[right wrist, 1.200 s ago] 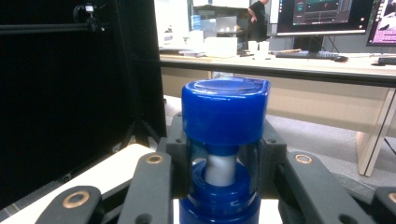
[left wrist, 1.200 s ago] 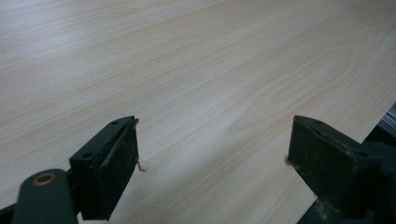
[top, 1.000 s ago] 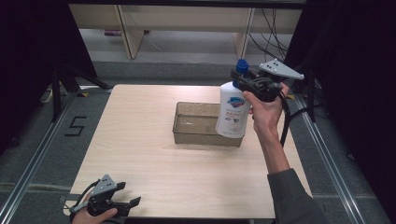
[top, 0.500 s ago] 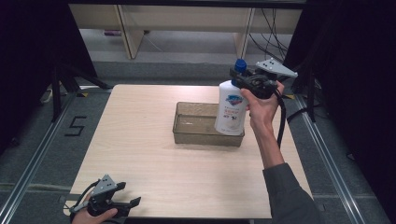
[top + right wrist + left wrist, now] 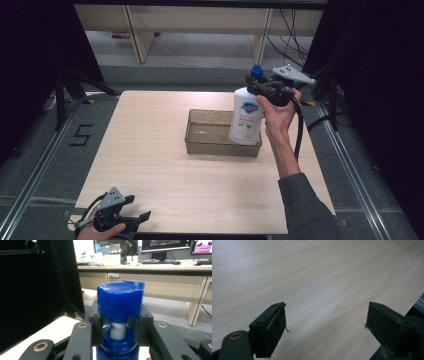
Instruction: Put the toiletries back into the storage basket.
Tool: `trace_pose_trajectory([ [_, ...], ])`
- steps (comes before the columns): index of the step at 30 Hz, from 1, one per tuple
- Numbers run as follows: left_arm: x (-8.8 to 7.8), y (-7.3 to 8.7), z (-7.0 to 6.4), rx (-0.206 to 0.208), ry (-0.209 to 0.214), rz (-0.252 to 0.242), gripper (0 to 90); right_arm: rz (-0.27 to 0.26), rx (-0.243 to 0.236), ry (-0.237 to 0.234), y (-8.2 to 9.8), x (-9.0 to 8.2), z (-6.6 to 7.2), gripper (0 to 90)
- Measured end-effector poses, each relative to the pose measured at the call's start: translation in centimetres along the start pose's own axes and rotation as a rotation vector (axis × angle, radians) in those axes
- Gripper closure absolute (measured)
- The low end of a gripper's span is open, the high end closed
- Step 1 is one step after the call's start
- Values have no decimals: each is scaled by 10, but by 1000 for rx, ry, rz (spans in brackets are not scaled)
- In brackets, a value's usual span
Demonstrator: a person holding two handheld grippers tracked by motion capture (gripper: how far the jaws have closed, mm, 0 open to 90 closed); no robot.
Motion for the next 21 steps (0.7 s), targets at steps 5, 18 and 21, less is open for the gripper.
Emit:
trace_pose_trajectory([
  [5,0,0,0,0,-1,3,156,8,4,4,5,3,-3,660],
  [18,1,0,0,-4,-3,2,156,29,17,2,18,5,-8,659],
  [21,1,0,0,-4,0,2,156,37,23,6,23,6,-9,659],
])
Point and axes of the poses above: each handheld gripper's, and its own axes: x roughly forward along the jaws, y roughly out of its underside, z roughly to its left, the point moved 4 cm from there along x, roughly forward along the jaws, and after that the axes turned 1 degree about -y, right-handed, at the moved point
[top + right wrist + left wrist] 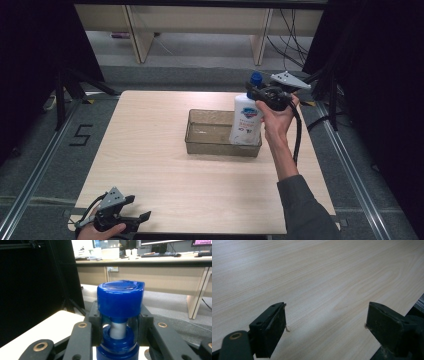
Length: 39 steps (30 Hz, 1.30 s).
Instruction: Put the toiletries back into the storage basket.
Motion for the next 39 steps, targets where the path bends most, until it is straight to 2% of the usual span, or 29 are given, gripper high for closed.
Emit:
trace_pose_trajectory([
  [4,0,0,0,-1,-2,-1,156,-2,-19,3,4,2,-2,659],
  [7,0,0,0,-3,0,-2,156,6,6,-2,6,1,-1,659],
  [11,0,0,0,-3,-2,-2,156,10,0,-2,11,2,-3,659],
  [13,0,0,0,-3,-1,-2,156,17,17,-2,14,2,-3,659],
  [14,0,0,0,-3,-1,-1,156,13,4,4,15,3,-5,658],
  [20,0,0,0,-2,-3,2,156,17,-3,5,22,4,-7,658],
  [22,0,0,0,-2,-2,2,156,31,7,11,25,2,-6,658],
  [25,0,0,0,-3,-1,2,156,20,-15,15,28,4,-8,658],
  [27,0,0,0,-1,-2,1,156,21,-5,2,28,2,-6,657],
  [30,-1,0,0,-1,-5,8,156,17,-11,9,29,-1,-6,656],
  [33,-2,1,2,24,-14,26,156,7,-7,11,31,-4,-6,655],
  [36,-2,1,3,28,-14,23,156,0,-8,0,32,-7,-4,654],
  [37,-2,1,3,27,-15,22,156,-7,-25,2,33,-8,-4,654],
  [38,-1,0,1,6,-5,-4,156,-3,-24,5,33,-8,-3,654],
  [39,-1,0,1,6,-5,-4,156,-7,-27,0,34,-9,-2,654],
])
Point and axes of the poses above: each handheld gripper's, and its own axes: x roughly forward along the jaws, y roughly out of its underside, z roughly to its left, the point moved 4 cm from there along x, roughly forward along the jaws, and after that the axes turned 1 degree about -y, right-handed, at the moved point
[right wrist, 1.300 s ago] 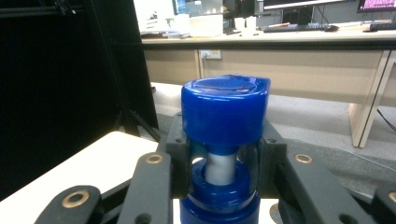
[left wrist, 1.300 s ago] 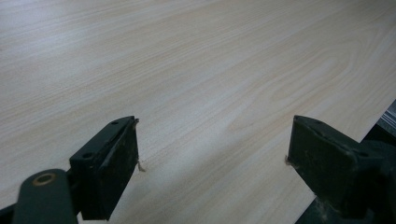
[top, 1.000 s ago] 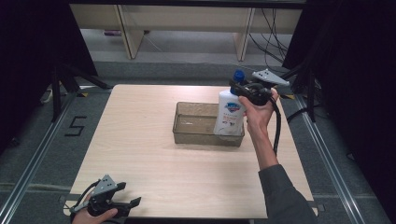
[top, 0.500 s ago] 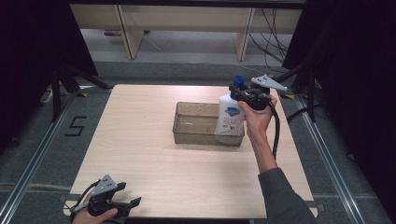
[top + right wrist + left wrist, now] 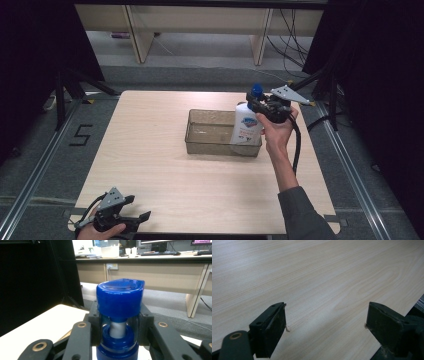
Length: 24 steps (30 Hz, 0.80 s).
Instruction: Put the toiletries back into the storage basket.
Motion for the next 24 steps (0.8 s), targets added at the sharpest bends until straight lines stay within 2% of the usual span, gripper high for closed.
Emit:
trace_pose_trajectory([
  [3,-1,0,0,9,-3,13,156,7,-3,2,1,0,3,653],
  [6,-1,0,0,-1,-2,9,156,2,-14,0,1,0,4,653],
  [8,-1,0,1,11,0,9,156,-1,-12,5,1,-1,4,652],
  [11,0,0,0,-1,-3,7,156,-5,-4,5,2,-2,5,652],
  [12,0,0,0,0,0,1,156,-15,-29,2,2,-3,5,652],
  [13,-1,0,1,9,0,8,156,-16,-17,3,3,-3,6,652],
  [17,-1,0,1,11,-2,15,156,-21,-45,-3,4,-4,9,652],
  [18,-1,1,1,18,-3,17,156,-17,-51,11,4,-5,9,652],
  [19,0,0,0,2,-2,5,156,-23,-49,13,4,-5,10,652],
  [24,0,1,0,6,1,11,156,-21,-43,9,6,-7,12,650],
])
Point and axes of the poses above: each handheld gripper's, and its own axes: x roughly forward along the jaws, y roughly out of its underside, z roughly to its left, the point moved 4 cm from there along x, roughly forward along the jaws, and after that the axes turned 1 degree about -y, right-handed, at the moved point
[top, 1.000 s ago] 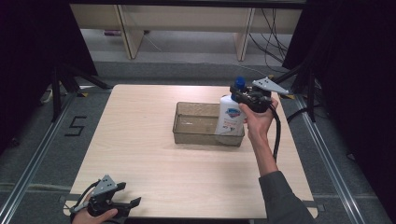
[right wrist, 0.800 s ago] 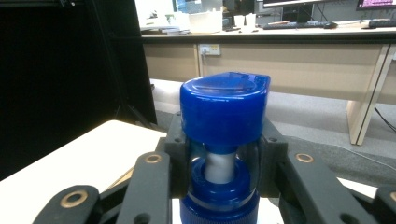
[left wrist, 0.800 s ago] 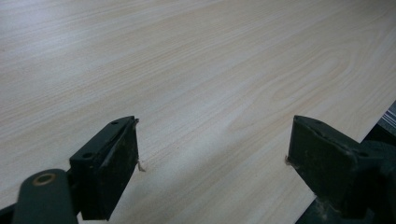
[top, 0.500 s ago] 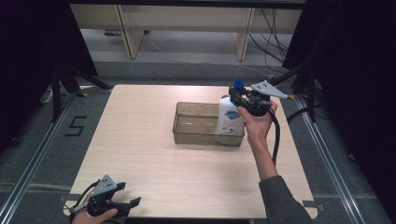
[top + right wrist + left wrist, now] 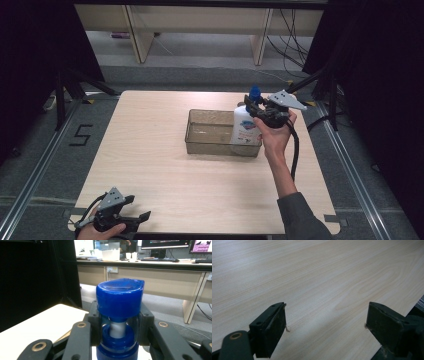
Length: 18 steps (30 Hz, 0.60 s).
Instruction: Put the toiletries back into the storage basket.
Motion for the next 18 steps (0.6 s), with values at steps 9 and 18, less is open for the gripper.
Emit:
trace_pose_trajectory([
  [9,0,-1,-1,-10,-3,-1,156,39,-17,17,-2,-3,5,609],
  [18,0,0,-1,-13,-3,1,156,37,-8,9,-2,-5,5,602],
])
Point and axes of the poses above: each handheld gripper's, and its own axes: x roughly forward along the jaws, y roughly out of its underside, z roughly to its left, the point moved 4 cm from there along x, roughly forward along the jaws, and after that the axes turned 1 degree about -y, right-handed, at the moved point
